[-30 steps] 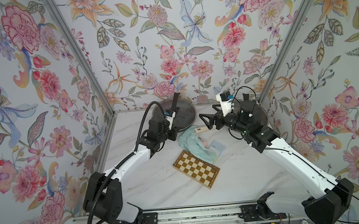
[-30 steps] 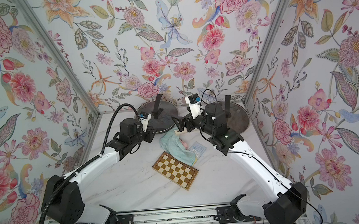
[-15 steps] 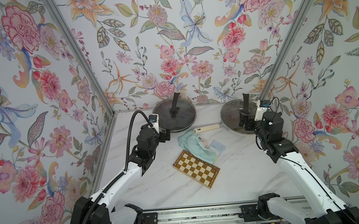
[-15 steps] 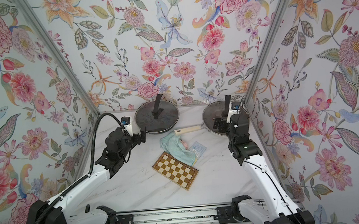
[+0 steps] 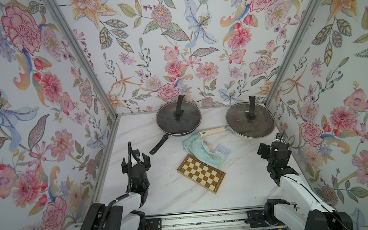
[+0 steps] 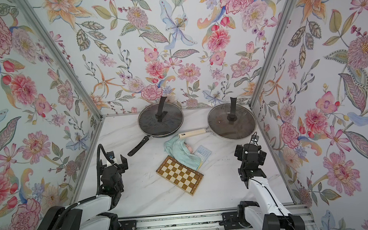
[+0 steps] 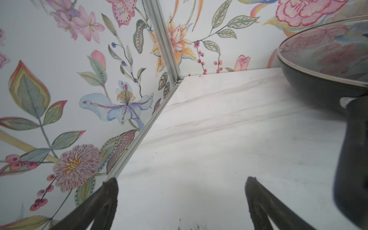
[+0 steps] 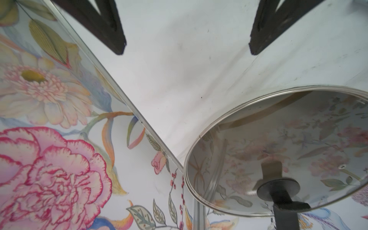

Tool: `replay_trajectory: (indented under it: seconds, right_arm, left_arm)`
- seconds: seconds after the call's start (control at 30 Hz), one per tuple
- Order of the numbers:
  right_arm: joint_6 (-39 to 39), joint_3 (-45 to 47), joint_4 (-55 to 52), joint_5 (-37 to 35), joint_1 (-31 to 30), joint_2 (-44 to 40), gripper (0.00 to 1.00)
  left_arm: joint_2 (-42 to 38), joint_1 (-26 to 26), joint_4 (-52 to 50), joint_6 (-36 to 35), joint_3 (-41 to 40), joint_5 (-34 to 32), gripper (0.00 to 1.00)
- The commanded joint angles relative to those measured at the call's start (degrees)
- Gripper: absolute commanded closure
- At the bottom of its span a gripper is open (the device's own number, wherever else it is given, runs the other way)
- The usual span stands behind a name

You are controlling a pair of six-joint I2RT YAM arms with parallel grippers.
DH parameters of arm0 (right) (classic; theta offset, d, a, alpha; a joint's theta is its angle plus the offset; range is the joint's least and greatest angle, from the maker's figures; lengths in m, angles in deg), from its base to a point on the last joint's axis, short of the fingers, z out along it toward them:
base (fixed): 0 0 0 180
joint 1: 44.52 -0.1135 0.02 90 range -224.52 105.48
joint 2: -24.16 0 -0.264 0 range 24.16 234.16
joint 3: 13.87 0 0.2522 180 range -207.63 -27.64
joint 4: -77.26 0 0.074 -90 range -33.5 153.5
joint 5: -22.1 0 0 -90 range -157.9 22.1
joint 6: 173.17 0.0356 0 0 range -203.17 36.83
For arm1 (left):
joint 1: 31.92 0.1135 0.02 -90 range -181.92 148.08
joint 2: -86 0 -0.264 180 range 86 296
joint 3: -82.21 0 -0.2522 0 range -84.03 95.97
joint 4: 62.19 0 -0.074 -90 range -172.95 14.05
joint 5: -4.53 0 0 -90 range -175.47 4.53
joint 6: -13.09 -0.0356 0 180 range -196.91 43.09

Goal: Wipe the pot lid with a cloth
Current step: Reset both arms

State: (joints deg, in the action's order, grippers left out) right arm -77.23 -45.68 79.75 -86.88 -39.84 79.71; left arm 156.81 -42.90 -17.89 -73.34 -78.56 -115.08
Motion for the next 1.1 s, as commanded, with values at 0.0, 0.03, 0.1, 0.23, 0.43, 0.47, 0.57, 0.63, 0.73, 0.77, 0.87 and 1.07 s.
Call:
replay_trajectory:
  seconds: [0.0, 0.03, 0.1, 0.23, 0.43, 0.47, 0.57, 0.63, 0.73, 0.77, 0.87, 1.07]
  right_arm:
    - [-2.16, 4.55, 19.48, 5.58, 0.75, 2.01, 0.01]
    - [-2.22, 4.63, 20.21, 6.91, 0.73, 3.22, 0.01]
    - [-2.57, 5.05, 22.88, 9.79, 0.71, 6.54, 0.01]
    - [-4.17, 7.52, 33.56, 12.51, 0.63, 12.55, 0.01]
    - [-7.49, 4.97, 36.23, 19.84, 0.22, 17.43, 0.01]
    - [-8.45, 4.10, 35.52, 21.37, -0.14, 18.17, 0.01]
    - [-9.79, 2.48, 33.95, 23.15, -1.66, 19.57, 0.01]
    - [-7.30, 3.17, 38.66, 24.04, -3.70, 21.44, 0.01]
    - [-14.22, 1.17, 41.57, 17.21, -10.64, 27.20, 0.01]
    - [-14.24, 0.26, 42.12, 15.06, -11.49, 28.27, 0.01]
    - [-11.42, 1.69, 42.89, 17.43, -8.49, 28.29, 0.01]
    - [-8.11, 1.04, 47.53, 16.94, -6.20, 33.40, 0.01]
  left_arm:
    - [5.67, 1.66, 19.78, -1.01, 0.27, 1.15, 0.01]
    - [7.67, 1.79, 21.69, -3.02, 1.18, 1.61, 0.01]
    - [12.16, 2.17, 24.02, -3.96, 2.76, 3.65, 0.01]
    - [19.23, 2.36, 29.56, -4.45, 2.40, 6.63, 0.01]
    - [20.13, 4.43, 25.57, -2.62, 4.52, 8.56, 0.01]
    - [19.58, 4.90, 22.43, -1.93, 6.55, 9.17, 0.01]
    - [19.76, 5.70, 23.62, -1.69, 6.05, 10.31, 0.01]
    - [19.82, 5.67, 23.79, -1.73, 6.05, 10.36, 0.01]
    - [19.81, 5.63, 23.75, -1.74, 6.12, 10.28, 0.01]
    - [19.83, 5.62, 23.68, -1.78, 6.20, 10.21, 0.01]
    - [19.88, 5.62, 23.68, -1.82, 6.19, 10.10, 0.01]
    - [19.90, 5.64, 23.61, -1.82, 6.28, 10.09, 0.01]
